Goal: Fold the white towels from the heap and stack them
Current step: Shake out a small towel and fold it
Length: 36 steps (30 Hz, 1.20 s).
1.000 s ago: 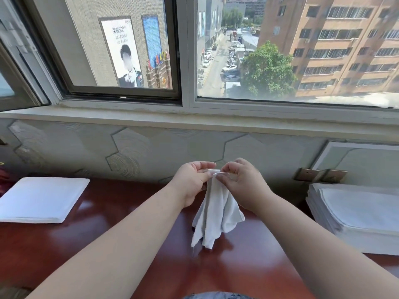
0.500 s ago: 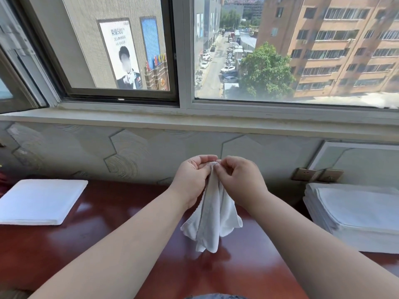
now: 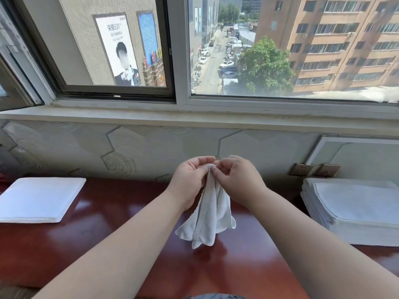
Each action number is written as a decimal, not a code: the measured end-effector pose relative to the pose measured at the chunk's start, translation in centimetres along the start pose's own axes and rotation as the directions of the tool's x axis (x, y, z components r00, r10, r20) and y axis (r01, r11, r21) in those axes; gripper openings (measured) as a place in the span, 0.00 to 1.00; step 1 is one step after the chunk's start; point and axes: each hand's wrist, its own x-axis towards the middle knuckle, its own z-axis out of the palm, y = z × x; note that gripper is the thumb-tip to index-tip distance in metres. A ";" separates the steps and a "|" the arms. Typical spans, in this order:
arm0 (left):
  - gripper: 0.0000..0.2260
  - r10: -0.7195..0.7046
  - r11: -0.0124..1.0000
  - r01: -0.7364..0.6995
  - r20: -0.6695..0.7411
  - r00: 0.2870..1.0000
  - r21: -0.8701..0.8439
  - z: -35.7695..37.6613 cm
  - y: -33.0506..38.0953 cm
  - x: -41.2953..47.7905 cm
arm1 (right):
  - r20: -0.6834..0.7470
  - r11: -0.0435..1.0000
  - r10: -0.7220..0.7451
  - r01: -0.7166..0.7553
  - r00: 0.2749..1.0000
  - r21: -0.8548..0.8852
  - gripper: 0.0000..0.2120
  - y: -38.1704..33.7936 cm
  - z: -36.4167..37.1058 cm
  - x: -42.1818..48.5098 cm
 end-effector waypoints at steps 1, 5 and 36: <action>0.10 0.004 1.000 -0.005 0.013 1.000 0.019 -0.1 -0.1 0.0 | -0.002 1.000 -0.001 0.001 1.000 -0.015 0.17 0.0 0.0 0.0; 0.12 0.082 0.978 -0.095 0.075 0.994 0.187 -0.6 -0.4 0.0 | -0.034 0.999 0.013 -0.014 0.999 -0.031 0.17 0.4 0.2 -0.1; 0.11 0.479 0.387 -0.018 -0.184 0.858 0.922 -12.6 1.8 4.9 | 0.122 0.860 0.404 -0.331 0.907 -0.389 0.22 10.9 1.5 -3.0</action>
